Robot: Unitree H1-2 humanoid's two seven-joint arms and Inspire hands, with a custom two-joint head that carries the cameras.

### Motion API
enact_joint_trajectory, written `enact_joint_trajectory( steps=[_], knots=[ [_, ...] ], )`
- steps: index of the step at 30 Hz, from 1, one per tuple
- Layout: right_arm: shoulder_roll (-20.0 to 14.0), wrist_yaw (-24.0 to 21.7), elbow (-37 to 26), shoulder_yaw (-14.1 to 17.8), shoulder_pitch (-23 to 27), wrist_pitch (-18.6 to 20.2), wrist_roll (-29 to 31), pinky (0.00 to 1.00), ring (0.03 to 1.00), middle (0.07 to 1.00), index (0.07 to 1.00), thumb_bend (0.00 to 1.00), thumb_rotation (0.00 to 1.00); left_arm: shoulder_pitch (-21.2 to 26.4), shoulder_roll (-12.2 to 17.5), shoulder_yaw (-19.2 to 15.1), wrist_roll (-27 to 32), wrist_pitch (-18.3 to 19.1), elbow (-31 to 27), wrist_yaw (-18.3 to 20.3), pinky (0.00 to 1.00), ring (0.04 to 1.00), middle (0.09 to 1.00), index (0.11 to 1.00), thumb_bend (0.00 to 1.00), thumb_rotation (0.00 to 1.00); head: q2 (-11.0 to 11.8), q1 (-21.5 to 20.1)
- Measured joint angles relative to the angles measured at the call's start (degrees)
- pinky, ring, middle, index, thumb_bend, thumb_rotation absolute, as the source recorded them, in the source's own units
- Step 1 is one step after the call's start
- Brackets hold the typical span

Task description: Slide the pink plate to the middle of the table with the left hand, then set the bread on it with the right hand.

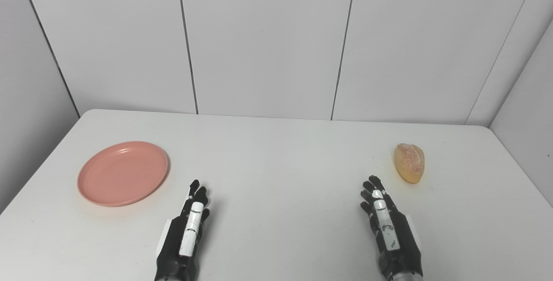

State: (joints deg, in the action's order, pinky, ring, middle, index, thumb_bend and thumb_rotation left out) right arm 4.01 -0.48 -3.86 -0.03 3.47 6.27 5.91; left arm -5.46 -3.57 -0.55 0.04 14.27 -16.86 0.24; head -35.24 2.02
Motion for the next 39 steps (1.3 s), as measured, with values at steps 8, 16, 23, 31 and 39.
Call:
enact_joint_trajectory(
  steps=[8,16,23,31,39],
  knots=[
    [-0.03,0.09,0.12,-0.10,0.05,-0.02,-0.31,1.00,0.972,0.963,0.956,0.74,0.90,0.23,0.42,0.04,-2.73,-6.77,3.66,0.21,1.00,1.000,1.000,1.000,0.74,0.96,-0.26,-0.62],
    [0.82,0.82,-0.05,-0.11,0.06,-0.02,-1.06,1.00,0.986,0.980,0.975,0.73,0.91,0.33,1.12,-0.49,-3.03,-6.93,3.77,0.83,1.00,1.000,1.000,1.000,0.74,0.95,-1.85,-3.69],
    [1.31,1.20,-0.31,0.01,0.06,0.02,-0.58,1.00,0.995,0.990,0.984,0.72,0.91,0.36,2.20,-0.28,-3.83,-6.93,3.68,1.54,1.00,1.000,1.000,1.000,0.74,0.97,-1.93,-3.43],
    [1.26,1.19,-0.31,-0.01,0.07,0.04,0.33,1.00,0.988,0.980,0.978,0.72,0.89,0.42,2.39,-0.18,-3.98,-6.93,3.63,1.59,1.00,1.000,1.000,1.000,0.75,0.96,-1.32,-3.16],
    [-0.28,-0.18,0.10,0.06,0.07,-0.10,1.17,1.00,0.983,0.985,0.989,0.74,0.87,0.40,2.15,0.84,-4.17,-7.16,3.97,1.19,1.00,1.000,1.000,1.000,0.71,0.96,3.42,3.94]
  ],
)
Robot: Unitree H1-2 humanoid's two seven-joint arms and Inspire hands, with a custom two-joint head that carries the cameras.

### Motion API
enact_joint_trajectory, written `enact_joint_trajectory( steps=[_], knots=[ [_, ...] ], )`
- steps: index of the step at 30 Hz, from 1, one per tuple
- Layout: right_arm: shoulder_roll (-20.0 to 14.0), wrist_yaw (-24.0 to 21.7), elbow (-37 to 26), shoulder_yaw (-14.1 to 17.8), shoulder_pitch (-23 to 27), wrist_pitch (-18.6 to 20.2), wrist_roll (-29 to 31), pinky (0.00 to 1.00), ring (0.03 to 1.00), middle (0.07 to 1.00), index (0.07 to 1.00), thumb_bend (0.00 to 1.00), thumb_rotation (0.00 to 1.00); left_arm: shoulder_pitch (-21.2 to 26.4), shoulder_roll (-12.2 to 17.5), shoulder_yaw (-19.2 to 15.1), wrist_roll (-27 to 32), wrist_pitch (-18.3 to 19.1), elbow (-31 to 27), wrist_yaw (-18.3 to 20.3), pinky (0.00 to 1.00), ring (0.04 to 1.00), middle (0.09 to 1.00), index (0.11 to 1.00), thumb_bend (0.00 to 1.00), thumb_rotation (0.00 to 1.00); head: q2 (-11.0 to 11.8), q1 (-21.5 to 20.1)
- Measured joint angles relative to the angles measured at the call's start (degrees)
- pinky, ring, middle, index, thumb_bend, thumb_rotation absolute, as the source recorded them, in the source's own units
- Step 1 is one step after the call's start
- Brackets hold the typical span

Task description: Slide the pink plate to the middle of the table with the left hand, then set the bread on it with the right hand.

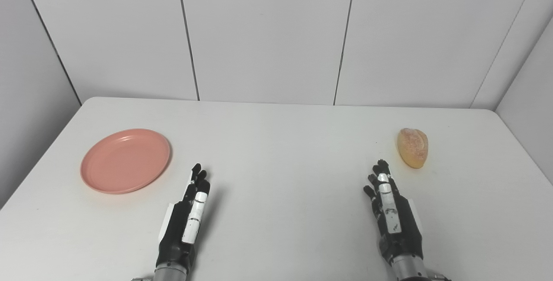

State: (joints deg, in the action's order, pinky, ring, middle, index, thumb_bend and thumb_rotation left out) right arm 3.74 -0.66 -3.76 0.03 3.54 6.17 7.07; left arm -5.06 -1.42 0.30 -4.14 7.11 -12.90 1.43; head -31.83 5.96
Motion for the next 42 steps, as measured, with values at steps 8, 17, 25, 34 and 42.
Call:
enact_joint_trajectory(
  steps=[8,17,25,34,42],
  knots=[
    [-2.39,-2.87,2.78,1.68,0.43,-2.84,3.51,1.00,0.993,0.995,0.997,0.73,0.85,0.01,-0.80,2.50,-2.80,-5.48,4.24,-2.60,1.00,1.000,1.000,1.000,0.63,0.99,3.97,3.88],
    [-3.98,-5.22,5.19,2.31,1.54,-4.71,5.47,1.00,1.000,1.000,1.000,0.70,0.83,0.42,-1.14,3.96,-4.29,-7.06,5.89,-4.35,1.00,1.000,1.000,1.000,0.59,1.00,7.13,6.69],
    [-4.15,-5.52,5.76,2.27,1.81,-4.71,5.60,1.00,1.000,1.000,1.000,0.69,0.81,0.50,-1.21,4.24,-4.49,-7.79,6.24,-4.94,1.00,1.000,1.000,1.000,0.58,1.00,8.19,6.08],
    [-3.78,-5.07,5.87,1.75,1.43,-4.71,4.41,1.00,0.984,0.994,1.000,0.71,0.78,1.45,-1.29,1.41,4.30,-6.77,6.14,-3.49,1.00,0.999,1.000,1.000,0.73,0.94,9.06,4.50],
    [-3.71,-4.84,5.58,1.43,1.26,-4.68,3.96,1.00,0.992,0.990,1.000,0.68,0.78,5.26,0.34,-2.62,9.20,-3.21,1.07,-3.23,0.97,0.923,0.941,0.973,0.83,0.95,9.94,4.15]
  ],
)
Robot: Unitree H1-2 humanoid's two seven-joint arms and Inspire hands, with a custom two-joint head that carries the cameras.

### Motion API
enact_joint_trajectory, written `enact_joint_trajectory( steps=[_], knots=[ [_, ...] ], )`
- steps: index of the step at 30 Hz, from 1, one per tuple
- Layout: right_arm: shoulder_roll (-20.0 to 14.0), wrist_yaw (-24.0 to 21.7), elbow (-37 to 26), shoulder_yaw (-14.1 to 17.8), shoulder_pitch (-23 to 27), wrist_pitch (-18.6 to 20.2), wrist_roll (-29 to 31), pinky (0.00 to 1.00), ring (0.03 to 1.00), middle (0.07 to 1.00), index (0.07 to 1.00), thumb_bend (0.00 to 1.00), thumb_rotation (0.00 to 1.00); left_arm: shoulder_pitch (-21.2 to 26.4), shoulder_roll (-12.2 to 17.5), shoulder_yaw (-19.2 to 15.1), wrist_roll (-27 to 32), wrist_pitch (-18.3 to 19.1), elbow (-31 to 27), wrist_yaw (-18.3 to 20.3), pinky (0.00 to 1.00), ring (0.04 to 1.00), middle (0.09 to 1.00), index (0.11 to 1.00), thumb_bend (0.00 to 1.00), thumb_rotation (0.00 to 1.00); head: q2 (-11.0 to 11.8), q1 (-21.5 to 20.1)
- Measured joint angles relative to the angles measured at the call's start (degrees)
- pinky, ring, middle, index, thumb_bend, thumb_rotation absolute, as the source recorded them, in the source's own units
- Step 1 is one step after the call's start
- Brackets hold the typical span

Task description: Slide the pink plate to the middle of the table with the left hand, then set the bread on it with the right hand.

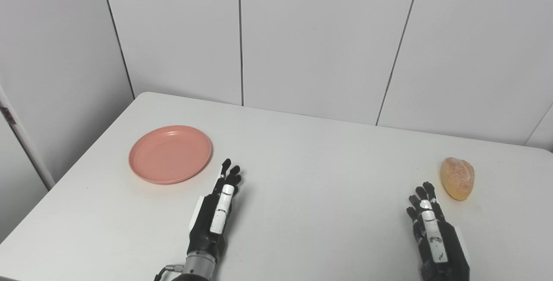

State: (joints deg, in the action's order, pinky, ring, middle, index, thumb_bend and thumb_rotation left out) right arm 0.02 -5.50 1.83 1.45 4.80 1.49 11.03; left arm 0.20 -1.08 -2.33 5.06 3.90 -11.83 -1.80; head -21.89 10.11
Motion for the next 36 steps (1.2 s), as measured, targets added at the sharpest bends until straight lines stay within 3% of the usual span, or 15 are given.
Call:
enact_joint_trajectory(
  steps=[12,21,26,28,36],
  knots=[
    [0.44,0.03,0.23,-0.56,0.06,0.00,-0.44,1.00,0.999,0.996,1.000,0.65,0.80,13.57,7.35,-4.76,1.81,4.11,-1.83,0.76,0.92,0.882,0.902,0.897,0.89,0.95,1.41,0.44],
    [0.35,-0.17,0.67,-0.53,0.25,0.01,-0.38,1.00,0.991,0.991,1.000,0.66,0.79,20.39,14.95,-10.22,5.21,3.58,6.92,3.09,0.89,0.896,0.909,0.920,0.88,0.86,1.58,0.35],
    [0.25,-0.18,0.81,-0.50,0.30,0.04,-0.38,1.00,0.990,0.994,1.000,0.66,0.79,23.41,17.47,-13.76,6.31,0.83,12.68,3.07,0.88,0.860,0.878,0.906,0.89,0.81,1.32,0.53],
    [0.25,-0.21,0.79,-0.58,0.29,0.05,-0.38,1.00,0.992,0.996,1.000,0.66,0.79,24.02,18.64,-14.48,6.29,-1.31,16.43,3.47,0.91,0.872,0.891,0.918,0.90,0.83,1.23,0.53],
    [-0.06,-0.23,0.37,-0.61,-0.01,0.10,-0.36,1.00,0.991,0.999,1.000,0.66,0.80,24.91,23.89,-16.44,7.57,-7.47,25.72,5.66,0.87,0.878,0.892,0.941,0.88,0.84,0.71,0.79]
  ],
)
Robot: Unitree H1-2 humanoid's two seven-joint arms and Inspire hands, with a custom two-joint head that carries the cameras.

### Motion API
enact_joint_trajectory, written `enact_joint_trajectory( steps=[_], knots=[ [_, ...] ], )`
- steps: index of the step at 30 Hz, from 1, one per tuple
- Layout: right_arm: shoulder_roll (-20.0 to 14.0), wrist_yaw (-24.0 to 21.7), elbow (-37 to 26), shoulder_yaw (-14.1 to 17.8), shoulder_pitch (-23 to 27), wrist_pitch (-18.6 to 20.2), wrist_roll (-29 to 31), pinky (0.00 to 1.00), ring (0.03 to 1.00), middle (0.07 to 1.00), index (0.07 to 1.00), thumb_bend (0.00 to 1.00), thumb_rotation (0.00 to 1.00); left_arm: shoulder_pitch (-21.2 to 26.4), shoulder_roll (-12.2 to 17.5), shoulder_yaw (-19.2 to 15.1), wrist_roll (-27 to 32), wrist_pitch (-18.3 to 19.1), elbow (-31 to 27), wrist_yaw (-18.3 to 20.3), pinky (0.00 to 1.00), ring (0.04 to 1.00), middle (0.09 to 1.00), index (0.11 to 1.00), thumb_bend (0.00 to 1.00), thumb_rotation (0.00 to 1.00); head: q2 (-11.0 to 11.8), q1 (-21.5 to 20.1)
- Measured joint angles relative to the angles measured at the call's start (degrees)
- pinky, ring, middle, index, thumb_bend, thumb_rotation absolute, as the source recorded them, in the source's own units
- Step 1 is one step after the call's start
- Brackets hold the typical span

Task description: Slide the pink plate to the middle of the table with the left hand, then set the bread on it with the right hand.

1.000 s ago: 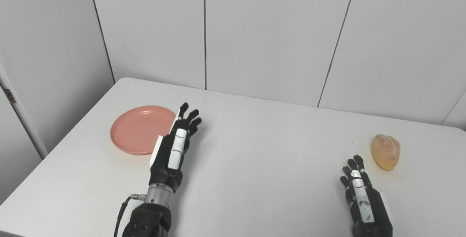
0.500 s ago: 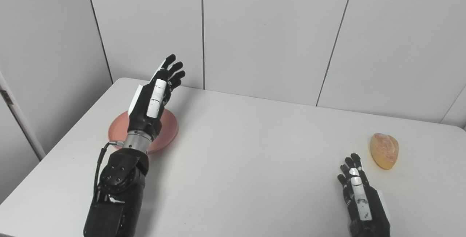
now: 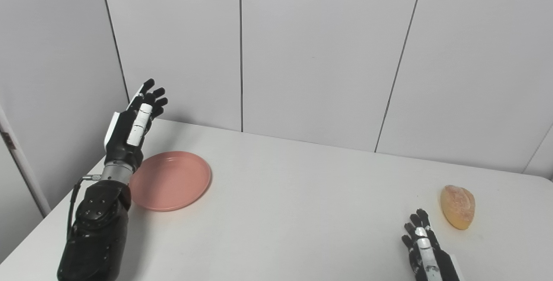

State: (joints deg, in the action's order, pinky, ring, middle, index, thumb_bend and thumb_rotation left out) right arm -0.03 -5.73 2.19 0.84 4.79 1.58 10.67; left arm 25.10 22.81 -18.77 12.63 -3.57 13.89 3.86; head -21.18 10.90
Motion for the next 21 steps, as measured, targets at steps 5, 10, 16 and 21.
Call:
enact_joint_trajectory(
  steps=[5,10,16,21],
  knots=[
    [-0.04,-0.16,-0.23,0.00,-0.14,0.02,0.37,1.00,0.985,0.995,1.000,0.67,0.80,1.56,1.83,-1.36,2.62,-4.28,7.43,2.63,0.89,0.888,0.904,0.949,0.88,0.82,-0.35,-0.09],
    [-0.07,-0.22,-0.53,-0.04,-0.35,0.15,0.59,1.00,0.984,0.994,1.000,0.68,0.80,2.08,2.29,-1.81,3.28,-8.86,14.46,3.33,0.90,0.890,0.913,0.956,0.87,0.84,-0.70,0.00],
    [-0.11,-0.21,-1.16,-0.04,-0.87,0.46,0.60,1.00,0.975,0.986,1.000,0.69,0.79,3.54,3.93,-3.37,4.60,-12.14,23.70,3.64,0.94,0.926,0.925,0.972,0.80,0.84,-1.32,0.00],
    [-0.15,-0.15,-1.71,-0.11,-1.34,0.58,0.56,1.00,0.977,0.987,1.000,0.68,0.79,3.94,5.79,-3.62,5.14,-14.18,29.48,4.66,0.96,0.919,0.940,0.979,0.73,0.91,-1.93,-0.35]
  ],
)
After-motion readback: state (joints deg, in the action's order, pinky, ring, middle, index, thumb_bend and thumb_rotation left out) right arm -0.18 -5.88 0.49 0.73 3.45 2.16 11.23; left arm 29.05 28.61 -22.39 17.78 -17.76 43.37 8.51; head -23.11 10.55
